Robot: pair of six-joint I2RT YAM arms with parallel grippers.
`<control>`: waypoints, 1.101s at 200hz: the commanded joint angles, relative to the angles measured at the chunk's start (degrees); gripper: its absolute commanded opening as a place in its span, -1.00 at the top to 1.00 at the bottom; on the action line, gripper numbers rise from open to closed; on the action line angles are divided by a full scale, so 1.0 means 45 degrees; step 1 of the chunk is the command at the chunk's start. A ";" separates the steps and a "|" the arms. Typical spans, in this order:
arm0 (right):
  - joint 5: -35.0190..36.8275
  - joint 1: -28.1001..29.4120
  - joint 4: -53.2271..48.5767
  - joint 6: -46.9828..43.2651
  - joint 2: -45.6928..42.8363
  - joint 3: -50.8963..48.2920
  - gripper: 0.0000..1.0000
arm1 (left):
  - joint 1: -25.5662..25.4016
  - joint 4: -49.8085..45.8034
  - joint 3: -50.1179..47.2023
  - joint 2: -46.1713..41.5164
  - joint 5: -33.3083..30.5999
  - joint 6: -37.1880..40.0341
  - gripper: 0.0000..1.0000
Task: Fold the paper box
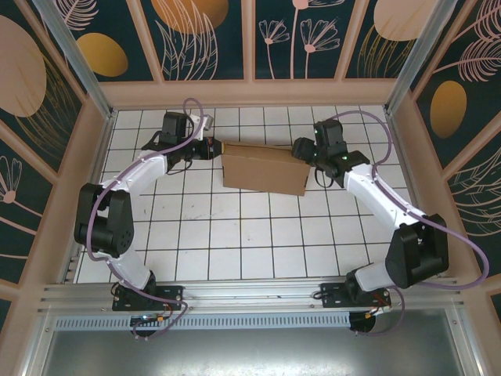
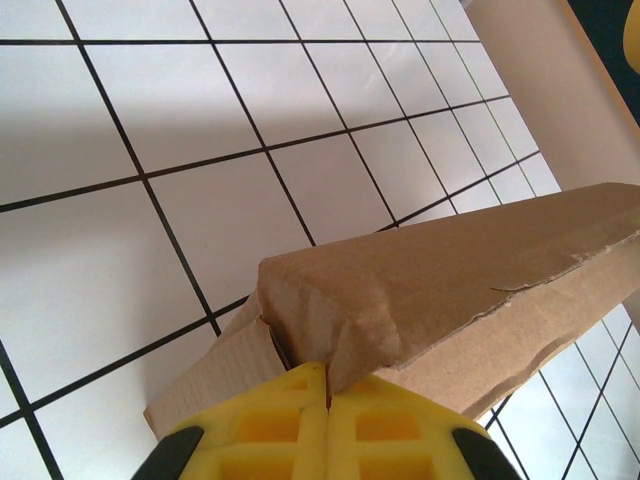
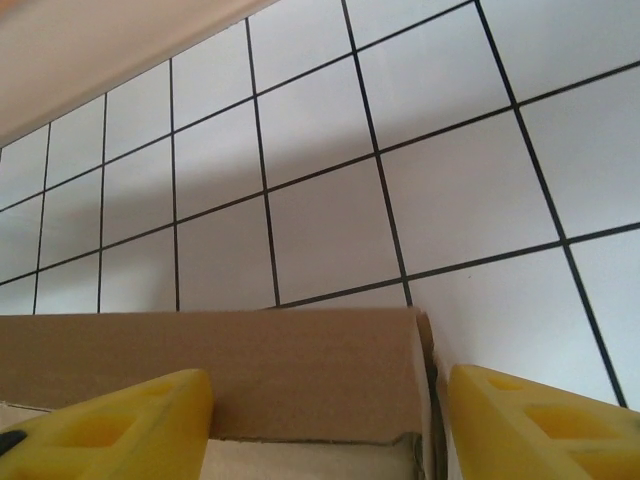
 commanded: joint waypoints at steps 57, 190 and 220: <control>0.0727 0.0267 0.0599 0.1257 -0.0215 -0.1646 -0.23 | -0.0259 -0.2447 -0.0925 0.0512 -0.0287 -0.0576 0.46; 0.1142 0.0280 0.1486 0.2084 -0.0735 -0.2625 -0.19 | -0.0255 -0.2422 -0.0494 -0.0693 0.0647 -0.1082 0.18; 0.1016 0.0315 0.1998 0.1928 -0.1208 -0.2995 -0.18 | -0.0266 -0.2292 -0.0568 -0.0539 0.0897 -0.0975 0.33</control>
